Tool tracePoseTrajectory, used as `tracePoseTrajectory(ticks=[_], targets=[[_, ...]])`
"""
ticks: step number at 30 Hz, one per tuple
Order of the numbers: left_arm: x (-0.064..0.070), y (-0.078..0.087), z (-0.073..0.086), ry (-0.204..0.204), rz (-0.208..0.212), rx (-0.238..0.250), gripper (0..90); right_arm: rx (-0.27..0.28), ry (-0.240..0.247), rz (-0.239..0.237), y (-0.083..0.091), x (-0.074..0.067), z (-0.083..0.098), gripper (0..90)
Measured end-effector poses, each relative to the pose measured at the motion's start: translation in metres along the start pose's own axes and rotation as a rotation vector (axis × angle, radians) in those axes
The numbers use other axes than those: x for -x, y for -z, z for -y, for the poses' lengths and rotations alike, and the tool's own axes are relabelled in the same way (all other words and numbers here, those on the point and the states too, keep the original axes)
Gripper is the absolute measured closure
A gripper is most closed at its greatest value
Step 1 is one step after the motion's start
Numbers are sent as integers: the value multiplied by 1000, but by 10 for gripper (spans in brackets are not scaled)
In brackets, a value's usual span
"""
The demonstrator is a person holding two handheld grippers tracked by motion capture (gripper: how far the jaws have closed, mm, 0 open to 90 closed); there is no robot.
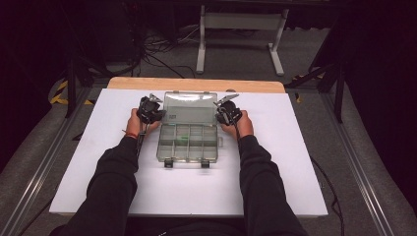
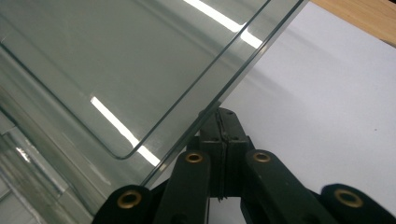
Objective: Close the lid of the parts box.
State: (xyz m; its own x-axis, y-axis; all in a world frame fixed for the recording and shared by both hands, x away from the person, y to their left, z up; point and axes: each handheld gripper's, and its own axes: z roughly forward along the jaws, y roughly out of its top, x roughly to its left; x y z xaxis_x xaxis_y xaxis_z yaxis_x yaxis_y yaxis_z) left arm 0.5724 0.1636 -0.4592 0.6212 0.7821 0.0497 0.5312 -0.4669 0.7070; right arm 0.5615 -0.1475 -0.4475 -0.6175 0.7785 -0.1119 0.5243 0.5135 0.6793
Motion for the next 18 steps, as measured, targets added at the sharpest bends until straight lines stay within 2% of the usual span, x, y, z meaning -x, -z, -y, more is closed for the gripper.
tracePoseTrajectory(ticks=[4, 8, 13, 18], targets=[[0, -1, 0, 17, 4, 4, 898, 4, -8, -6, 0, 0, 1, 900], [1, 0, 0, 19, -2, 9, 899, 5, -1, 11, 0, -1, 0, 900], [1, 2, -3, 13, -10, 16, 898, 21, -4, 7, 0, 0, 0, 900], [0, 6, -7, 25, -14, 50, 897, 68, -17, 1, 4, 2, -2, 900]])
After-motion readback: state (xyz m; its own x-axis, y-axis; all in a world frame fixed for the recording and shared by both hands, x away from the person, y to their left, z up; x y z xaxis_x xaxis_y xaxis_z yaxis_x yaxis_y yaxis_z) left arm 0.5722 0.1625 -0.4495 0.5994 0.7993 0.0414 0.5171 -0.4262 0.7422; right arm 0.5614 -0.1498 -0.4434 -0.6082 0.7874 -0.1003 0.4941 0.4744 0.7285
